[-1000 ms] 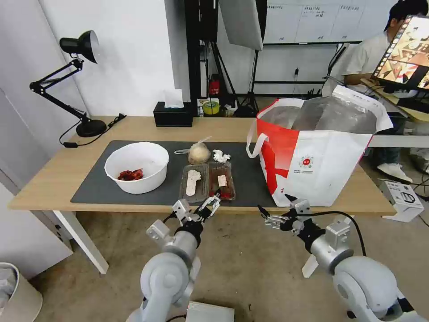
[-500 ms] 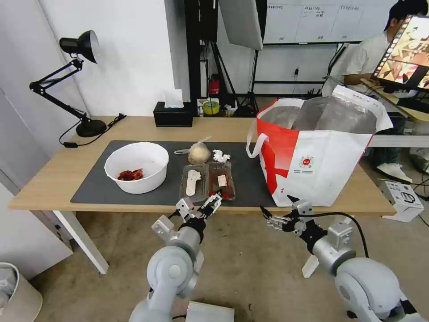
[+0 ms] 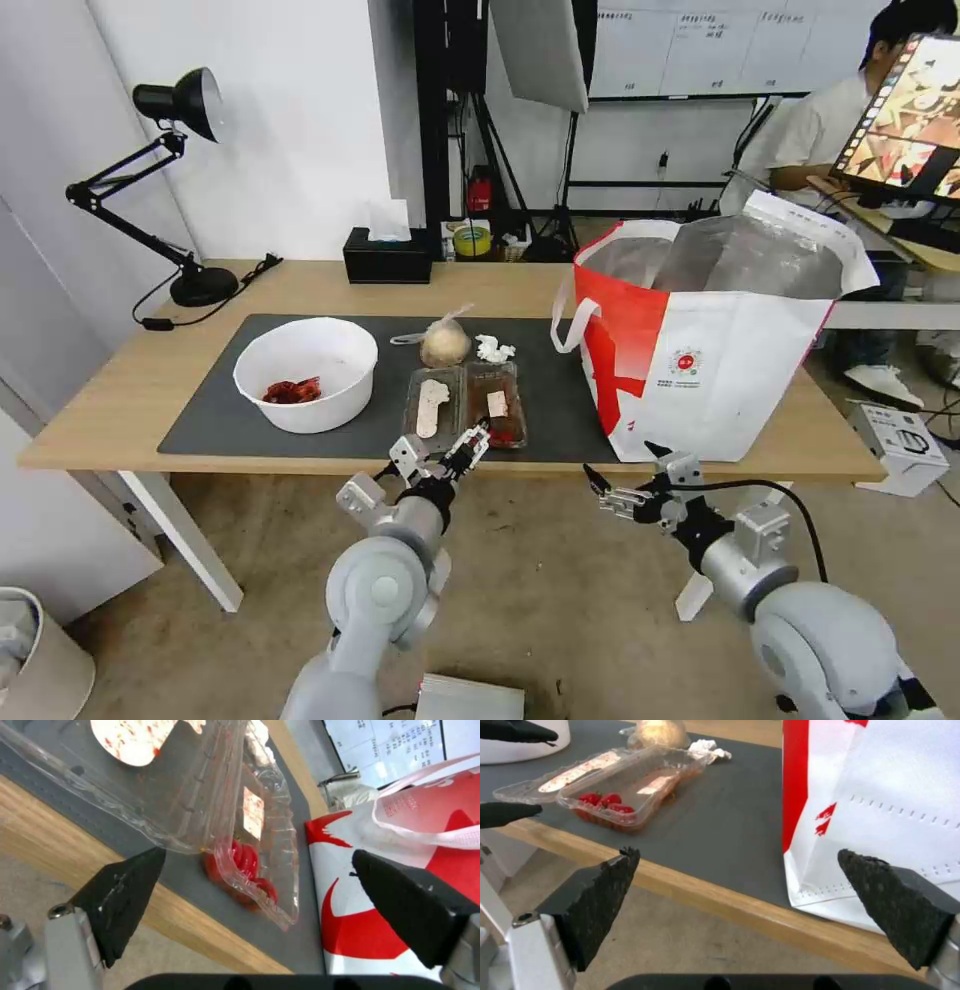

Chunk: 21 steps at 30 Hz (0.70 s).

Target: Pick up the trash from the table and place it into the takeout bag.

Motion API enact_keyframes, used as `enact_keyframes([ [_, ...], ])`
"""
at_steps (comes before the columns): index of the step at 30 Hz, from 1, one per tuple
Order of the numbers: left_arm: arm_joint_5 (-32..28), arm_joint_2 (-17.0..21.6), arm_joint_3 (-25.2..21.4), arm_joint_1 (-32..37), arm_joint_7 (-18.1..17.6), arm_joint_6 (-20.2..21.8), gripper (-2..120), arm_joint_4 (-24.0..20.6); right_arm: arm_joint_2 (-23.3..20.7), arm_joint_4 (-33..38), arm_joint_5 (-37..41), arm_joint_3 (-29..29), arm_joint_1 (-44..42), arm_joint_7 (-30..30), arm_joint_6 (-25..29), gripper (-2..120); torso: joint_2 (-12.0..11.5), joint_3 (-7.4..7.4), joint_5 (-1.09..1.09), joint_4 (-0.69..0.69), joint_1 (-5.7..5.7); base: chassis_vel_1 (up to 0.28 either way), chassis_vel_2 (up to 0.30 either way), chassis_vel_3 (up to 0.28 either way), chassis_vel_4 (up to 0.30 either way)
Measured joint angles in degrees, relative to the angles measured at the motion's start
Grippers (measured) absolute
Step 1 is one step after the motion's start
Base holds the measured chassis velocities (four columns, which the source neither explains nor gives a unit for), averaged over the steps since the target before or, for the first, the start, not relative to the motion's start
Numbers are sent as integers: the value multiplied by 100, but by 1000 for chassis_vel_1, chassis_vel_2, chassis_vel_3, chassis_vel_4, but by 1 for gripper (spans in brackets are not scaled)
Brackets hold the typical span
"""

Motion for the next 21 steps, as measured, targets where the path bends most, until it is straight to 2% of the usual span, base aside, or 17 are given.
enact_keyframes([
  [21, -81, -71, -120, -60, -186, -29, 100, 42, -4, 0, -21, -49, -16, 10, 7, 100, 0, 0, 0, 0, 0, 0, 0, 0, 0],
])
